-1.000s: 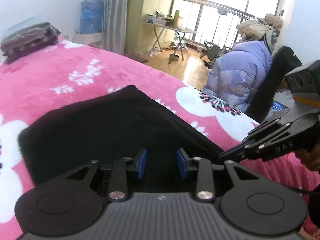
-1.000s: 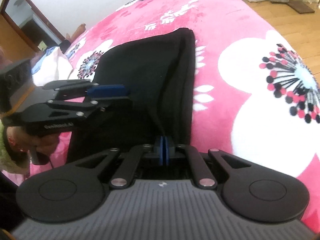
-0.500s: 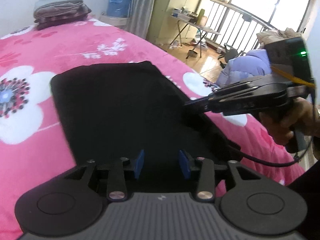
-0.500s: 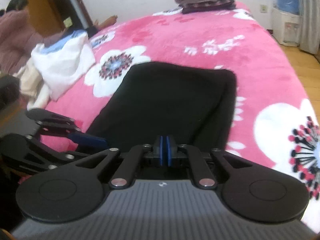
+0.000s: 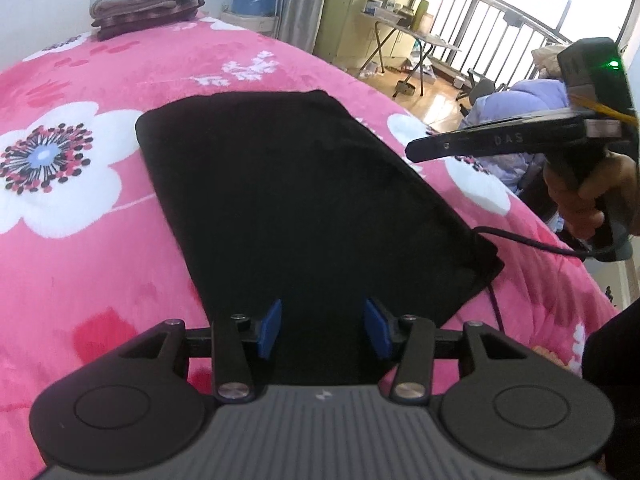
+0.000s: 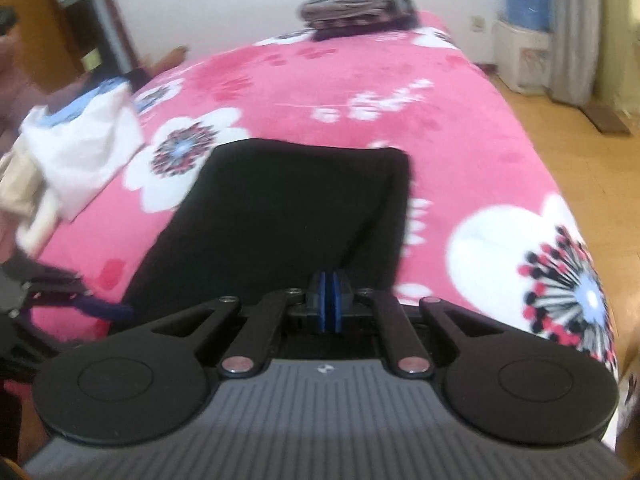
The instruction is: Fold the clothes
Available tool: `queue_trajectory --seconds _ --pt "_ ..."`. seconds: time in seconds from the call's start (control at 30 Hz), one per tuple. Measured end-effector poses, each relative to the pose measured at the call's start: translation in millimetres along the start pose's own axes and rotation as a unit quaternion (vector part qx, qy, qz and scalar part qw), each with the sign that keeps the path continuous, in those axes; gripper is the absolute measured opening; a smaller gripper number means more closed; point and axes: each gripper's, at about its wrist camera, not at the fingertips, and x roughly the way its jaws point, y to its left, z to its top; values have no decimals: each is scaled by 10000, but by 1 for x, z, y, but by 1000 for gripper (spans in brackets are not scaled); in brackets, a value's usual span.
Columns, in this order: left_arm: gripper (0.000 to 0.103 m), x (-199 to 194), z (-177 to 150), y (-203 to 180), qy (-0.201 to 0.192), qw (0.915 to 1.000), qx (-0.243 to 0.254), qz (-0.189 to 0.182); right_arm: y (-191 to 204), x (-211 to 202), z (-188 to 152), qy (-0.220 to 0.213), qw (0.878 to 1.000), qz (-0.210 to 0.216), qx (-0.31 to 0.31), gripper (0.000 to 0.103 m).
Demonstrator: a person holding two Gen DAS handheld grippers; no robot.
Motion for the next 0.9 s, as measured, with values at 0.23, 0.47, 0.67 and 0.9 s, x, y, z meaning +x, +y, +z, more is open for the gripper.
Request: queue_trajectory --seconds 0.23,0.47,0.67,0.9 --pt "58 -7 -10 -6 66 9998 159 31 4 13 -23 379 9992 -44 -155 3" --pt "58 -15 -21 -5 144 9998 63 94 8 -15 -18 -30 9994 74 -328 4" --pt "59 -19 -36 -13 322 9990 234 226 28 -17 -30 247 9950 404 -877 4" --pt "61 -24 -46 -21 445 9977 364 350 5 -33 -31 809 9873 -550 -1250 4"
